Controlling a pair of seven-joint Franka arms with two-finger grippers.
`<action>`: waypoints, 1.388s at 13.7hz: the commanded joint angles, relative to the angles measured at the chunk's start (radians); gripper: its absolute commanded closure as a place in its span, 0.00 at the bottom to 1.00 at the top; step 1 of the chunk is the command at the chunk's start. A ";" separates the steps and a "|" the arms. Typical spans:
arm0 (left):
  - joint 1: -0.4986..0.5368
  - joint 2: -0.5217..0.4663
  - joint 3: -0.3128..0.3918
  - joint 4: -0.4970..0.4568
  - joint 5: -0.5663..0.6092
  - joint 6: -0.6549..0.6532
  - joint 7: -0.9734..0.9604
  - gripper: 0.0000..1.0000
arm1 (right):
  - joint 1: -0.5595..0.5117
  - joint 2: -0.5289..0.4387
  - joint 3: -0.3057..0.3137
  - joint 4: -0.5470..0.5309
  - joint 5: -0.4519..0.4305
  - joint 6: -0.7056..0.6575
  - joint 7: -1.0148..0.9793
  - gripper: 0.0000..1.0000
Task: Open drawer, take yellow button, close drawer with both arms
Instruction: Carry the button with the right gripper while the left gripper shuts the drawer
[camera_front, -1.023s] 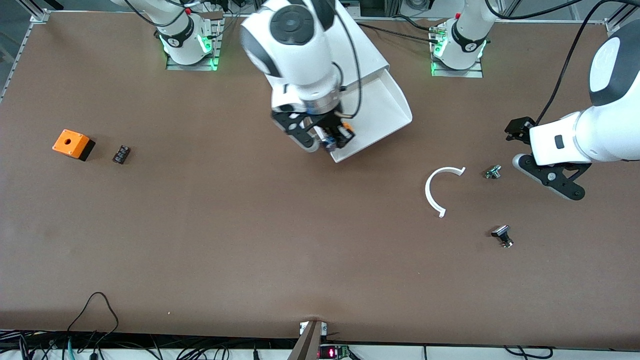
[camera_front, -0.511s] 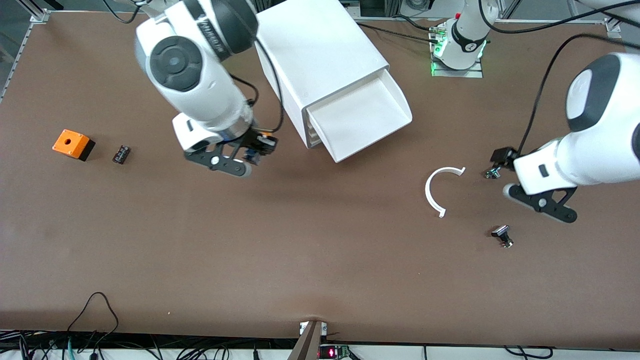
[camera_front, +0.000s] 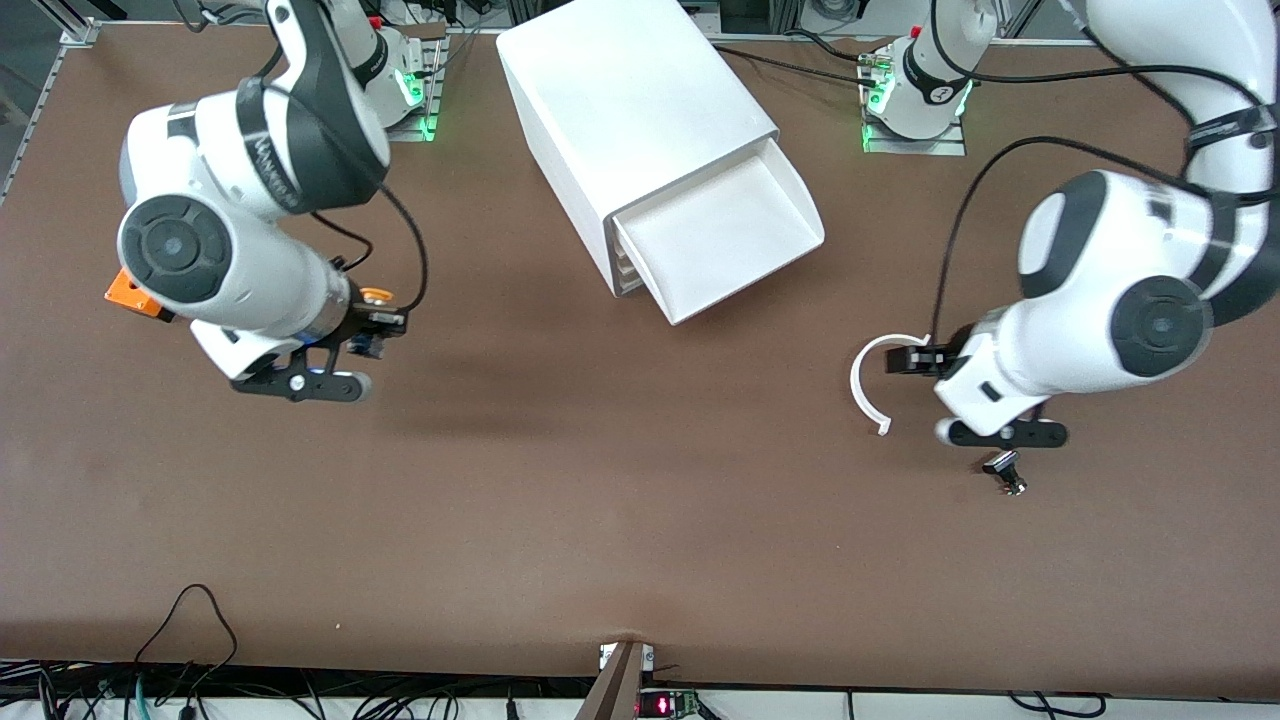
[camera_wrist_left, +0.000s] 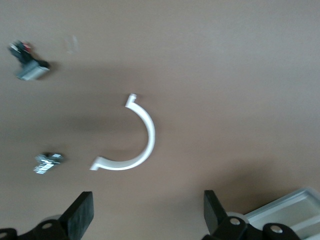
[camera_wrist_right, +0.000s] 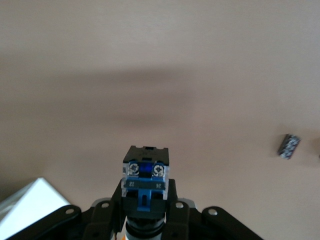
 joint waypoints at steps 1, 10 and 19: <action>0.000 -0.062 -0.077 -0.162 -0.010 0.143 -0.205 0.03 | 0.012 -0.070 -0.055 -0.181 -0.017 0.106 -0.114 1.00; 0.000 -0.159 -0.309 -0.442 0.010 0.378 -0.685 0.03 | -0.067 -0.009 -0.147 -0.616 0.032 0.702 -0.418 0.98; 0.004 -0.222 -0.417 -0.578 0.007 0.439 -0.742 0.03 | -0.115 0.104 -0.147 -0.620 0.190 0.764 -0.561 0.34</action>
